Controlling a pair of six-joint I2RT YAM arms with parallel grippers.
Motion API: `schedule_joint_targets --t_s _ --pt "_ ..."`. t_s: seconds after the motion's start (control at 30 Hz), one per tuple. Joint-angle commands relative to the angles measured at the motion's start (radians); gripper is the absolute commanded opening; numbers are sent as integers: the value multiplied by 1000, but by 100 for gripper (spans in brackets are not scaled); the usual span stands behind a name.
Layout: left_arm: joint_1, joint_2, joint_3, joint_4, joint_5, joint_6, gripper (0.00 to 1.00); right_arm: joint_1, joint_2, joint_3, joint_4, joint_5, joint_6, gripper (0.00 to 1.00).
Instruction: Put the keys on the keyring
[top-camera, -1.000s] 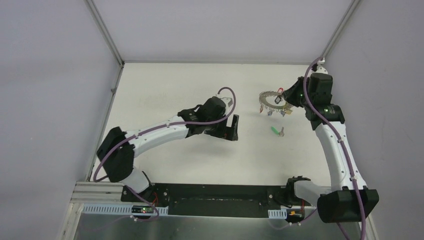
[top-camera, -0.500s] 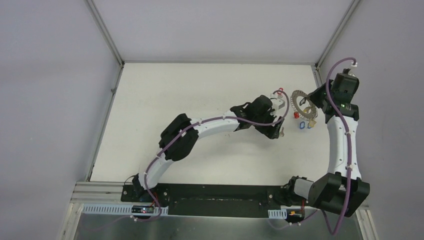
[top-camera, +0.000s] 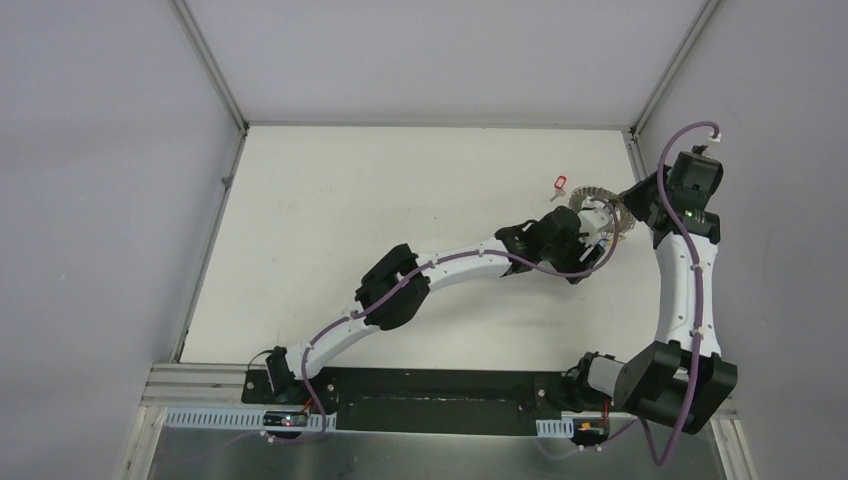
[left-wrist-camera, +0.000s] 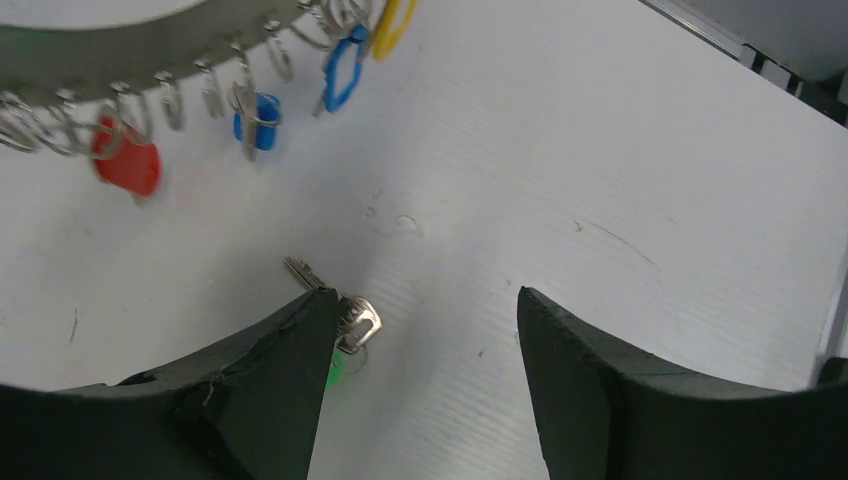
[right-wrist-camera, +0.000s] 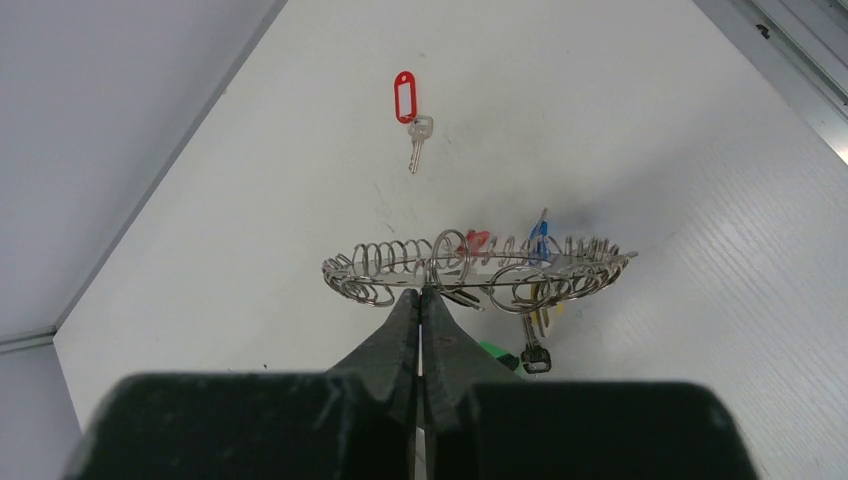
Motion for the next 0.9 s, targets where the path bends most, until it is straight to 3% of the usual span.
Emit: schedule_joint_targets --t_s 0.0,0.2,0.4,0.63,0.8,0.87 --pt "15 75 130 -53 -42 31 66 -8 -14 -3 63 -4 21 0" --pt "14 76 73 -80 -78 35 59 -9 -17 -8 63 -8 19 0" --pt "17 -54 -149 -62 -186 37 54 -9 -26 -20 77 -72 6 0" --pt "17 -276 -487 -5 -217 11 30 -8 -4 -17 69 -203 22 0" --pt "17 -383 -640 1 -165 -35 8 -1 5 -22 46 -261 26 0" --pt "17 -418 -693 10 -157 -52 5 6 -2 -21 38 -270 32 0"
